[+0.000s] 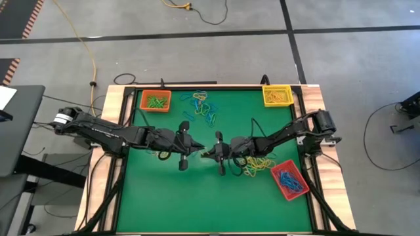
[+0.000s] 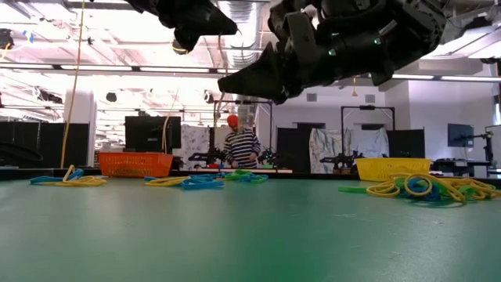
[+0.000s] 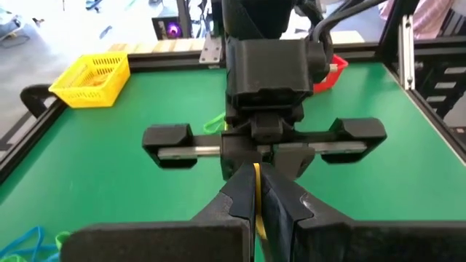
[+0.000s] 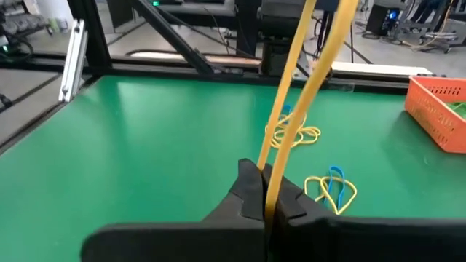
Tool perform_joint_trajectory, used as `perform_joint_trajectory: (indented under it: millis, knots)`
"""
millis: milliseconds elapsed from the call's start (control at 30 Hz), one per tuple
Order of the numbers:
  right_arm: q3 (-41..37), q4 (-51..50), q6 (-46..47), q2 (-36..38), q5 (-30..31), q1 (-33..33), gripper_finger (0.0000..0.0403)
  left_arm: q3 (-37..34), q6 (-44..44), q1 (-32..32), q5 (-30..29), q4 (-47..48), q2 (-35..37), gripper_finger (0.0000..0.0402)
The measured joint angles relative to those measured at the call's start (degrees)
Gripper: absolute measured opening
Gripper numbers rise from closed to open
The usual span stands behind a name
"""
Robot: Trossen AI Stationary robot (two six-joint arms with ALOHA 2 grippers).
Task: Sort rubber bands into baskets
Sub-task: Put the yellow rubber band into the yellow bin
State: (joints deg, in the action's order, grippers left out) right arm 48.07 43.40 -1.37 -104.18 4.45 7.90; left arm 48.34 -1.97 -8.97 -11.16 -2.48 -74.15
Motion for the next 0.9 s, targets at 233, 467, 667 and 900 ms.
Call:
perform_joint_trajectory:
  millis: [233,467,667,900]
  knots:
    - [-0.02,-2.83,0.25,0.05,0.45,-0.01,0.0019,0.0,-1.01,0.0,-3.61,5.09,0.0,0.0006]
    - [-0.07,-12.87,0.22,4.73,4.78,-0.02,0.0015,0.0,-3.59,0.04,-9.75,11.47,0.02,0.0064]
    - [-0.07,-25.88,0.26,12.16,9.24,-0.04,0.0014,-0.02,-5.29,-0.02,-10.69,13.6,0.02,0.0132]
    - [-0.07,-44.57,4.67,21.27,16.22,-1.86,0.0014,-4.51,-6.59,-1.35,-10.25,9.07,0.04,0.0173]
